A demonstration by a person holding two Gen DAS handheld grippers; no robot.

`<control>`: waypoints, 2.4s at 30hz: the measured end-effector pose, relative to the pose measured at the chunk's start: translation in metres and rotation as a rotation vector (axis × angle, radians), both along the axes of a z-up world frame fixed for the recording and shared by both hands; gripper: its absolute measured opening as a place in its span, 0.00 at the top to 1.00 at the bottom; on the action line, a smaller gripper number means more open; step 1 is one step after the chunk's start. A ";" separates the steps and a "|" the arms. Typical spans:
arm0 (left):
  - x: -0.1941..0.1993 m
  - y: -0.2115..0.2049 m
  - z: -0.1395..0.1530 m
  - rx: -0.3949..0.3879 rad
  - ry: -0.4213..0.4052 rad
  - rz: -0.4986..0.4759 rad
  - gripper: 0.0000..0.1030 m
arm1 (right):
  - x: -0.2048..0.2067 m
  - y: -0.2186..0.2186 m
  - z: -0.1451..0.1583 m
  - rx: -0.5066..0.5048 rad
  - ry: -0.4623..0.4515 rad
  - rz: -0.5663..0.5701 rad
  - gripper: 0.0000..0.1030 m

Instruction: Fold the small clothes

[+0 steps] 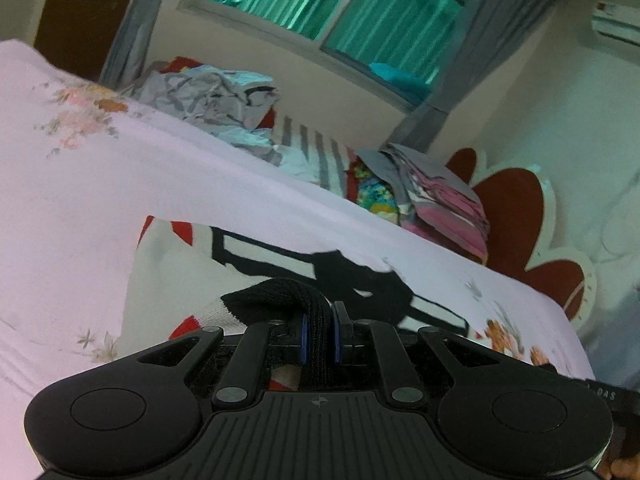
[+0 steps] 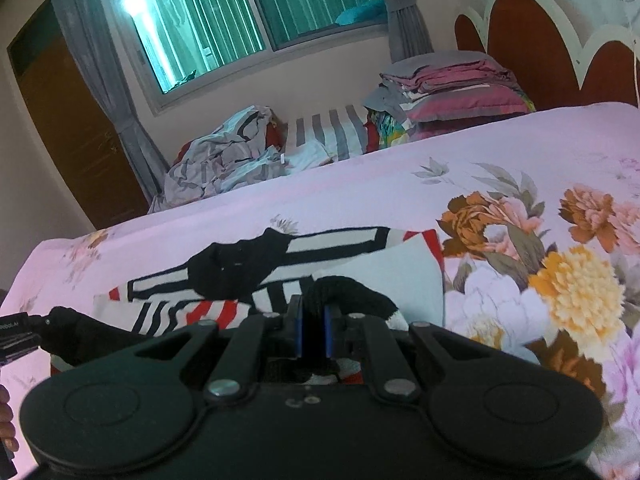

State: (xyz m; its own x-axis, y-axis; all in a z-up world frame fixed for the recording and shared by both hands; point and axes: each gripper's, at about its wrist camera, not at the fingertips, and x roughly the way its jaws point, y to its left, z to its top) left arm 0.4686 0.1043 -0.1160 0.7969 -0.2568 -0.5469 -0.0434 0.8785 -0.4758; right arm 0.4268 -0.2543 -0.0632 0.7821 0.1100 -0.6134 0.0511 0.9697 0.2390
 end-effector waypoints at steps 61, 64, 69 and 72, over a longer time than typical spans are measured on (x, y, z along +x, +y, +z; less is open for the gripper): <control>0.089 0.005 -0.060 0.364 0.105 0.063 0.68 | 0.130 -0.004 -0.074 -0.289 0.102 0.018 0.95; 0.088 0.012 -0.061 0.347 0.100 0.099 0.67 | 0.131 -0.009 -0.081 -0.286 0.100 -0.020 0.96; 0.082 0.013 -0.058 0.352 0.101 0.094 0.67 | 0.125 -0.013 -0.075 -0.252 0.088 -0.049 0.91; 0.076 0.011 -0.053 0.352 0.103 0.093 0.67 | 0.116 -0.016 -0.066 -0.215 0.070 -0.063 0.78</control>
